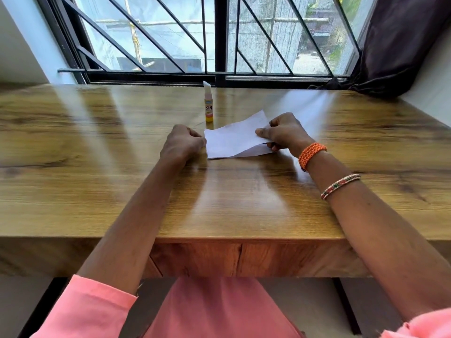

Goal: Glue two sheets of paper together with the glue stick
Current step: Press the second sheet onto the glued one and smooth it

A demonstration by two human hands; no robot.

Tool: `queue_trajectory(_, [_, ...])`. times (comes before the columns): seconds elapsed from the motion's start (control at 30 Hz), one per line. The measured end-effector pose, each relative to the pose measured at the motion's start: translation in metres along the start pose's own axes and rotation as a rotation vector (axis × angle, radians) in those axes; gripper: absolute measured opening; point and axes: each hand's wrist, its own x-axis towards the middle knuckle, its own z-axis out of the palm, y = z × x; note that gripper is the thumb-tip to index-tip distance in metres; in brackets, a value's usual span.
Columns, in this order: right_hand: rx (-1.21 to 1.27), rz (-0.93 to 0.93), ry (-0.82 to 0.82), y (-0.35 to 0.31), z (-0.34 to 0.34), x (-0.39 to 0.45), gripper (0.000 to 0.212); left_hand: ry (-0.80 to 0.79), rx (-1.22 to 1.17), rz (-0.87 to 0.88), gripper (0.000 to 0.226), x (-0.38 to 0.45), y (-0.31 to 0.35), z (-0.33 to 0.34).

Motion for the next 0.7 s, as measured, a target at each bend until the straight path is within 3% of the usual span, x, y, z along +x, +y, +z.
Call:
queue_trajectory(0.13, [-0.021, -0.031, 0.013, 0.001, 0.0, -0.001, 0.022, 0.002, 0.032, 0.013, 0.004, -0.001, -0.002, 0.002])
queue_trajectory(0.47, [-0.081, -0.036, 0.051, 0.001, 0.004, -0.007, 0.024, 0.016, 0.129, 0.024, 0.019, -0.009, 0.003, 0.002])
queue_trajectory(0.6, [-0.116, -0.053, 0.057, 0.0, 0.004, -0.01, 0.025, 0.002, 0.223, 0.041, 0.037, -0.01, 0.003, 0.003])
queue_trajectory(0.7, [-0.183, -0.096, 0.079, 0.0, 0.006, -0.01, 0.018, 0.037, 0.316, 0.046, 0.039, -0.012, 0.005, 0.006])
